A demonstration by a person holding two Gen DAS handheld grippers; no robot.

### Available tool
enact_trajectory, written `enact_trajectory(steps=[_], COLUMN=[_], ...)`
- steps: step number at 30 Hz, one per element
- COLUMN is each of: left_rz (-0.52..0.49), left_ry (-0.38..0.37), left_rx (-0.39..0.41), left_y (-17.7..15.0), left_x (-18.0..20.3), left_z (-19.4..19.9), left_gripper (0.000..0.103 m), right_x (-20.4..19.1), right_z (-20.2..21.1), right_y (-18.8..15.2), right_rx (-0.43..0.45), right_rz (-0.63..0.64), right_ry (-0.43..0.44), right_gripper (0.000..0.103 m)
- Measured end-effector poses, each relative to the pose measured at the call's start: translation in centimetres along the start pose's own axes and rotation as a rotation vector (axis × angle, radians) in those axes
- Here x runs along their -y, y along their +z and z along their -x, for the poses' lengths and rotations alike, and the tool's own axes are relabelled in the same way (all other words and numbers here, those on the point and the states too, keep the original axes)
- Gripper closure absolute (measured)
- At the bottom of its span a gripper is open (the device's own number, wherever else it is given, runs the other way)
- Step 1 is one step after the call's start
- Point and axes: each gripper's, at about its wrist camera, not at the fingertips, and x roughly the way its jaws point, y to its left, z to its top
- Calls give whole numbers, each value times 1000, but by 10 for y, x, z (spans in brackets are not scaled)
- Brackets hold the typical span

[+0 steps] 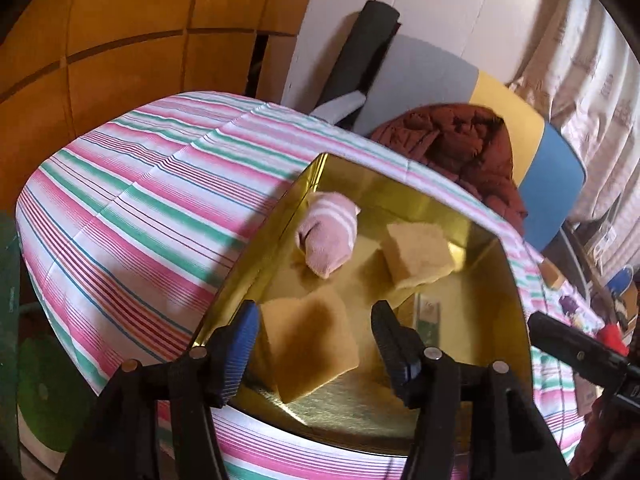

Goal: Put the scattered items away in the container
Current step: 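Move both grippers back toward the remaining scattered items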

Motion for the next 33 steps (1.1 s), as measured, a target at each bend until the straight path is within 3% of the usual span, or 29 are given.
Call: enact_trajectory(steps=[4,8,19,30,33], left_rz=[5,-30,-217,-388,-415], left_ry=[-68,-89,-195,-304,-325], left_rx=[-13,-26,-64,-105,-124], left_y=[-2,-7,-26,-54,-61], left_x=[8,26,106,191,208], left_z=[2,1,3,5,2], left_gripper=[44,44,44,44,44], right_x=[9,22,88,201,233], right_z=[12,23,65,155,183], right_y=[-2,-7,-26,-57,-69], right_rx=[11,18,28,64,66], right_rz=[-12,-28,-96,-284,-367], right_ry=[-19,-37,-175,-487,-609], right_gripper=[41,41,41,39,27])
